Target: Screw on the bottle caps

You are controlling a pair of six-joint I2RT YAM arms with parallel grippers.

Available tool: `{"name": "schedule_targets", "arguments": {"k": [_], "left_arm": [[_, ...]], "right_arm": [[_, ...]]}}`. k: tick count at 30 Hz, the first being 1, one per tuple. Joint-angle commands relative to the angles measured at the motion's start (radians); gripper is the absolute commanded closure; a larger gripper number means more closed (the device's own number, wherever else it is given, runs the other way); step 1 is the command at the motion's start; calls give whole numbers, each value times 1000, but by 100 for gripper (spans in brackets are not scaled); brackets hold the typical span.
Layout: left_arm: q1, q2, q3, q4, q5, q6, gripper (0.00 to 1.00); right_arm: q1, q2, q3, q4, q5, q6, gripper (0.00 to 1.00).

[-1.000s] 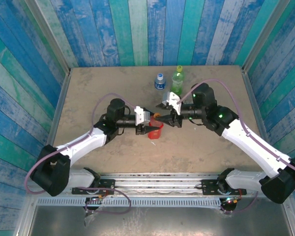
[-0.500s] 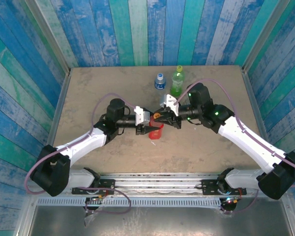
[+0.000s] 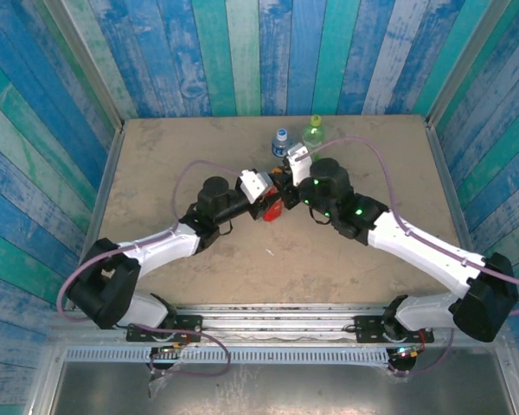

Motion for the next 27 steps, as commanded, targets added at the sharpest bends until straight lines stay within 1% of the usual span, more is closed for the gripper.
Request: {"name": "schedule_targets", "arguments": {"k": [1,3,5,8,9,11,16,19,23,27], "left_arm": [[9,0,20,141,-126,-30,51],[13,-14,12,115,-93,-18,50],[22,-24,16,63,-14,12,48],[27,-44,-4,18,103,54,47],[35,-56,-13,8,165,63,47],[50,-80,-18,-23,288,86,47],[52,-105,13,-162,571,183,47],[52,-112,22,-188,675,195,48],[52,-130,23,-198,745,211,48],[52,-142,24,-210,759,215,48]], "right_arm": [[-32,-1,-22,-25,224,63,93],[-70,-23,-24,1,61,-49,78],[-123,-49,-35,9,-133,-147,66],[-210,-118,-76,36,-443,-233,52],[-242,-143,-88,37,-540,-271,48],[-263,-187,-100,12,-667,-345,42],[-280,-244,-81,-134,-839,-474,43],[-284,-238,-52,-199,-918,-504,43],[-284,-203,-20,-243,-1010,-515,44],[-284,-169,-14,-244,-1092,-523,47]]}}
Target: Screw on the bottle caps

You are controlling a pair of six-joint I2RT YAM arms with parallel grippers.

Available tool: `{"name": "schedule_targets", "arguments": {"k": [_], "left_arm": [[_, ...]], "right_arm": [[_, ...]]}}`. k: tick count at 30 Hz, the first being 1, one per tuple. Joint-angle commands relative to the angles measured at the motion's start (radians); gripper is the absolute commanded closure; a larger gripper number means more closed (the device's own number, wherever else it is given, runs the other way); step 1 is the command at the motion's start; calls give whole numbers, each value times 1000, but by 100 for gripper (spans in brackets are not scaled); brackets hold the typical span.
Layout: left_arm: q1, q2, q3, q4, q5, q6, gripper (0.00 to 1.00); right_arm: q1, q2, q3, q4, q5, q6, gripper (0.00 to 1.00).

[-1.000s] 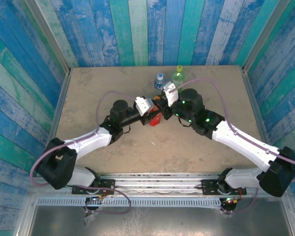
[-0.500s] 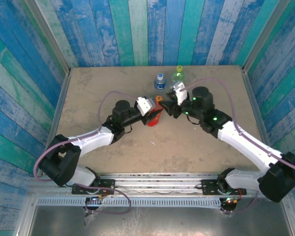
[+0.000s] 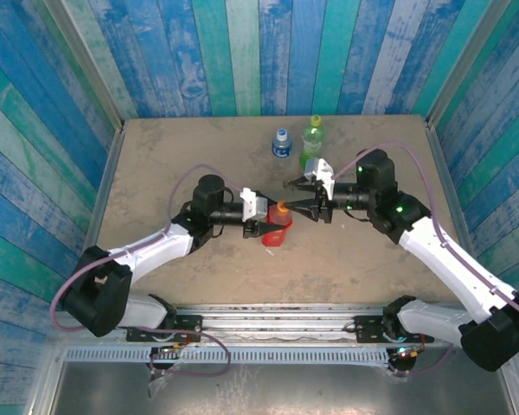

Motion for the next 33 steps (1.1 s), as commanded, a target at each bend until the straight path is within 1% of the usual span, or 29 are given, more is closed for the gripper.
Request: {"name": "schedule_targets", "arguments": {"k": [1,4,9,16,17,18,22,24,25,26,27,28,29,30,31,33], "left_arm": [[0,-58,25,-25,73,27,48],[0,-52,33,-32,81,25,48],[0,-48,40,-38,86,20,48],[0,-42,51,-41,81,5,48],[0,-40,53,-42,80,6,49],[0,-39,54,-45,80,6,49],[0,-40,55,-43,65,8,48],[0,-39,50,-29,27,-1,48],[0,-39,45,-9,-7,-14,49],[-1,-39,38,22,-49,-36,49],[0,-38,27,69,-106,-62,49],[0,-34,18,109,-181,-85,49],[0,-30,11,153,-250,-111,49],[-1,-30,1,204,-347,-135,49],[-3,-29,-11,255,-457,-163,51],[-7,-21,-18,314,-618,-182,51]], "right_arm": [[-4,26,21,-41,-146,-36,47],[-3,47,30,-58,-188,-49,50],[-1,69,38,-70,-200,-59,56],[12,104,71,-138,-223,-118,56],[13,104,72,-142,-223,-123,58],[13,104,71,-141,-220,-125,62],[13,93,72,-134,-182,-122,80],[13,85,66,-100,-155,-87,84],[15,77,54,-61,-120,-47,85],[19,66,41,-17,-77,-1,88],[22,53,17,42,-5,61,90],[32,39,-11,114,94,127,94],[45,28,-31,162,185,178,96],[53,20,-50,203,305,242,96],[92,20,-67,238,406,304,98],[134,35,-84,258,575,401,98]]}}
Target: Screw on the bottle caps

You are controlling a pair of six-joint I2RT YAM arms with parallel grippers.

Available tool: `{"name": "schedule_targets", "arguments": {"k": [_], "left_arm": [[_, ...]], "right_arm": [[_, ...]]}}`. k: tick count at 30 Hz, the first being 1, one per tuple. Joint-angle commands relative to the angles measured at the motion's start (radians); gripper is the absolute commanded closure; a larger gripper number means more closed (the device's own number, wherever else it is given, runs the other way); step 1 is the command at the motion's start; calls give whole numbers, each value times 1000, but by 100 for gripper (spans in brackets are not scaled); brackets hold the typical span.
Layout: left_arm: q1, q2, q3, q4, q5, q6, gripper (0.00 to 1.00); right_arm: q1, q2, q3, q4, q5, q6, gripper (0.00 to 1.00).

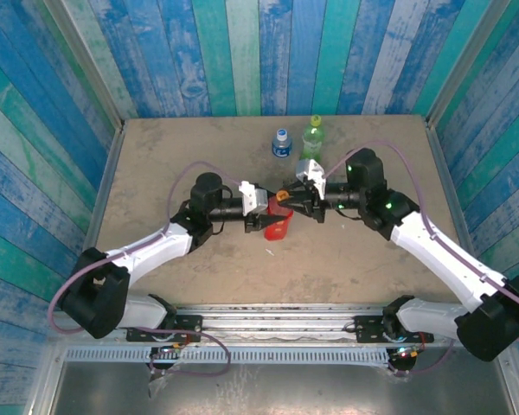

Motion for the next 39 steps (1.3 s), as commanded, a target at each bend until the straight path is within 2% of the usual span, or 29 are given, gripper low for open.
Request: {"name": "schedule_targets", "arguments": {"k": [1,4,6,7,10,12,14,16,18,21,23,28,31,33,39], "left_arm": [[-1,-8,-12,198,-397,-67,51],[-28,8,-4,210,-546,-34,51],[-42,11,-5,207,-606,-19,51],[-42,11,0,191,-619,-22,51],[-42,3,0,155,-638,-30,50],[-29,-6,-5,131,-588,-39,50],[8,-21,-19,125,-466,-73,51],[45,-33,-27,105,-296,-83,50],[61,-42,-17,32,-117,-34,49],[62,-67,-7,-69,78,34,49],[63,-108,-8,-95,172,57,49],[62,-117,28,-175,376,103,49],[63,-110,44,-201,422,118,49],[62,-107,44,-202,436,121,49],[62,-108,44,-206,431,124,49]], "right_arm": [[92,19,-48,109,458,292,98],[208,71,-19,44,809,412,98],[238,114,35,-46,924,479,97],[238,133,64,-89,926,493,95],[236,142,93,-81,862,424,85],[228,118,86,-44,798,351,74],[205,83,71,-7,675,234,61],[181,37,58,1,541,112,50],[148,-4,39,0,397,37,40],[102,-54,34,-30,167,-38,39],[84,-69,44,-64,71,-79,39],[77,-61,98,-190,-67,-175,39],[78,-41,118,-220,-113,-190,40],[76,-29,124,-223,-123,-185,44],[76,-13,134,-230,-144,-175,71]]}}
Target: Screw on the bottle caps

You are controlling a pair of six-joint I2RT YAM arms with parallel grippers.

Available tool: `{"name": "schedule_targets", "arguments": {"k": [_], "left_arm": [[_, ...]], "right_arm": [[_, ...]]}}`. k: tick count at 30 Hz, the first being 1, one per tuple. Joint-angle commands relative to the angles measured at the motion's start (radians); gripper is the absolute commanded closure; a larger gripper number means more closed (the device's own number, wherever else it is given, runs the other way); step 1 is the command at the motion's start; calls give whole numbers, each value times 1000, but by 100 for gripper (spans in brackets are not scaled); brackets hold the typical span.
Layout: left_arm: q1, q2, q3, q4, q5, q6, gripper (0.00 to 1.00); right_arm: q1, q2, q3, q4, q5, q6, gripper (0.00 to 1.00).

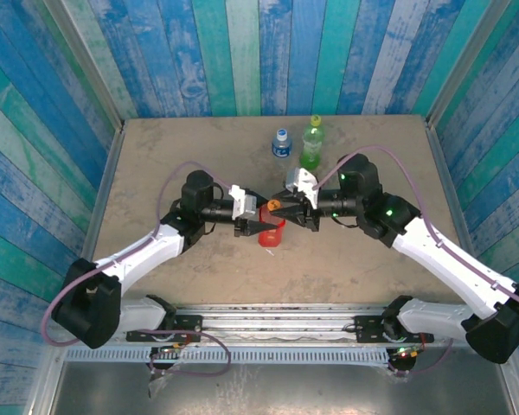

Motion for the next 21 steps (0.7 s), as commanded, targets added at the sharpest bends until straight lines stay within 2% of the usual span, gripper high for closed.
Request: {"name": "schedule_targets", "arguments": {"k": [1,3,5,7,11,15,18,20,21], "left_arm": [[-1,-38,22,-18,39,20,49],[-2,-33,22,-20,22,21,49],[-1,-32,18,-2,-15,6,49],[-1,-33,1,71,-98,-51,50],[-3,-22,-36,266,-323,-163,52],[-16,35,-34,385,-626,-256,52],[-29,58,-58,494,-763,-281,53],[-43,69,-65,525,-834,-281,55],[-51,71,-65,527,-875,-276,55]], "right_arm": [[-5,3,33,-24,-48,-6,76],[-4,5,33,-20,-50,1,83],[-5,9,31,-9,-39,15,85],[0,16,23,29,38,73,90],[40,45,-13,124,385,250,95],[138,84,-29,167,762,365,100],[192,138,-27,166,1027,540,99],[220,185,-1,118,1155,624,100],[228,206,18,92,1168,646,99]]}}
